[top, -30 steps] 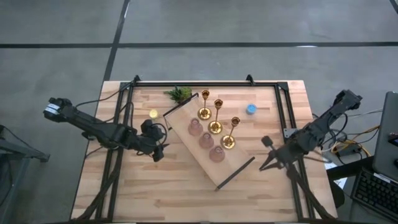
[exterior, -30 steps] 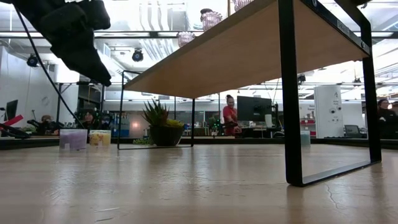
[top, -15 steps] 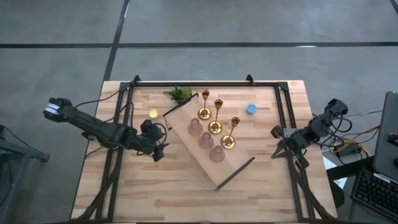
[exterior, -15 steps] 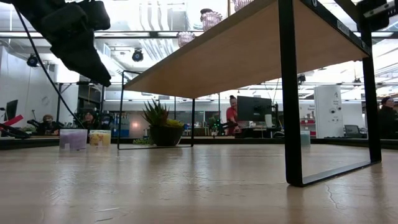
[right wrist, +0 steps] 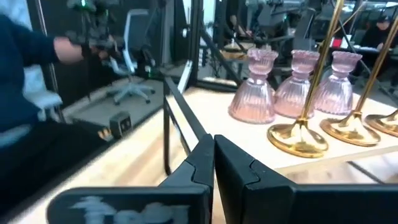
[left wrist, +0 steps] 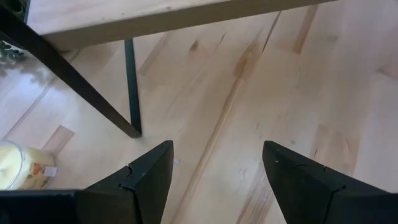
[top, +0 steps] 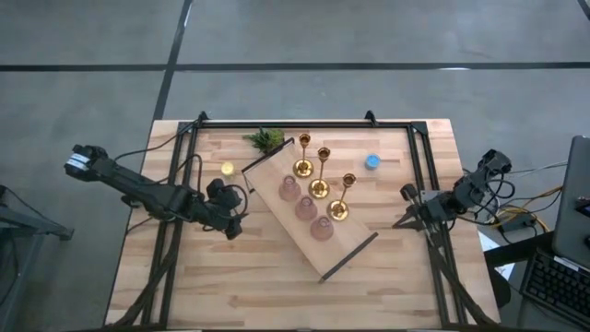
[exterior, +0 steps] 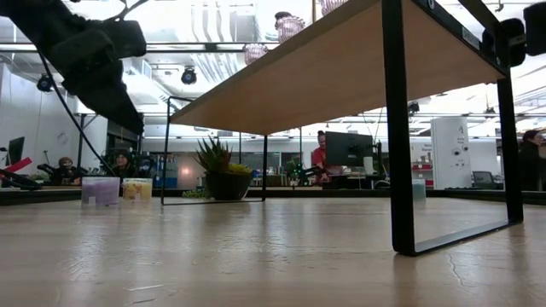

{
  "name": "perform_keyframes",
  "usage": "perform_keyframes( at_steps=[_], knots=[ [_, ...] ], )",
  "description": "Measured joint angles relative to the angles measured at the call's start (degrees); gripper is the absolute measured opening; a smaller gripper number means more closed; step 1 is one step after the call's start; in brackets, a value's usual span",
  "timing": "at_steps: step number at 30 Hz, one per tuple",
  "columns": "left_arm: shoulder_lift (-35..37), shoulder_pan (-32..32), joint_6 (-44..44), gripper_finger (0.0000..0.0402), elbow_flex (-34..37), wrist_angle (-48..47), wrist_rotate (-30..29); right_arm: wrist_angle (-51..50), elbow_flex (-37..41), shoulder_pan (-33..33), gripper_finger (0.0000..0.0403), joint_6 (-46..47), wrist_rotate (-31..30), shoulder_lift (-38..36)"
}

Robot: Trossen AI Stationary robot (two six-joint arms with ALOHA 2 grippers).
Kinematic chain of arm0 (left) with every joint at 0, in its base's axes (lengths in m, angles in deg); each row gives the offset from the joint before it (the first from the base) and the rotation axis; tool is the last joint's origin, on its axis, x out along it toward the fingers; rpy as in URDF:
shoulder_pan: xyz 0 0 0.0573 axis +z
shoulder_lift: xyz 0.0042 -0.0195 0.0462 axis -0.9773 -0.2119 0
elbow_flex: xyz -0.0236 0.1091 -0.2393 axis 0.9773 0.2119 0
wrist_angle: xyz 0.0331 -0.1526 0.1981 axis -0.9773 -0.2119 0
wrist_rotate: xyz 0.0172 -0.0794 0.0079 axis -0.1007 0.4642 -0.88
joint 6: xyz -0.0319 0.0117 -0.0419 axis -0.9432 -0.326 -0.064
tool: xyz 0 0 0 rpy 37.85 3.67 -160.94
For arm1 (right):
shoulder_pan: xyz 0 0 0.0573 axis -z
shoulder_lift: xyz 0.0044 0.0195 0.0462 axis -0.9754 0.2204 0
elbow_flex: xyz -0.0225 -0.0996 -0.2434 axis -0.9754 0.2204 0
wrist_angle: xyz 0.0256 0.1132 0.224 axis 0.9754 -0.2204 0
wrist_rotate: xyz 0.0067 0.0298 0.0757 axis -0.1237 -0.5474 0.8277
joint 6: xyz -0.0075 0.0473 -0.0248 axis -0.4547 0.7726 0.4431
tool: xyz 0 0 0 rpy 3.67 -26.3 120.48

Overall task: Pick & Place candle stick holders
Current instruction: Put the purple scented candle on the shelf

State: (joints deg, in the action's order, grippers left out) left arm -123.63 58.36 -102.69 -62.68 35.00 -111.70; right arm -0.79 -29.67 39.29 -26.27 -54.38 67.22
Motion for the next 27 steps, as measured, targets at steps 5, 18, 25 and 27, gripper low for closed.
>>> perform_keyframes(
  at_steps=[5,18,25,27],
  knots=[
    [0.0,0.0,-0.8,0.0250,0.1,0.1,0.0,-5.2,-1.9,0.0,0.0008,-0.5,0.0,0.2],
    [0.0,0.0,-0.8,0.0250,0.2,0.8,0.0,6.9,-1.6,0.1,0.0009,33.0,-16.8,3.1],
    [0.0,-0.2,-0.7,0.0250,0.2,0.9,0.6,10.3,-2.0,0.0,0.0009,61.2,-27.4,4.2],
    [0.0,-0.2,-0.5,0.0250,0.2,0.9,0.2,9.9,-2.1,0.0,0.0009,62.5,-26.7,4.2]
  ],
)
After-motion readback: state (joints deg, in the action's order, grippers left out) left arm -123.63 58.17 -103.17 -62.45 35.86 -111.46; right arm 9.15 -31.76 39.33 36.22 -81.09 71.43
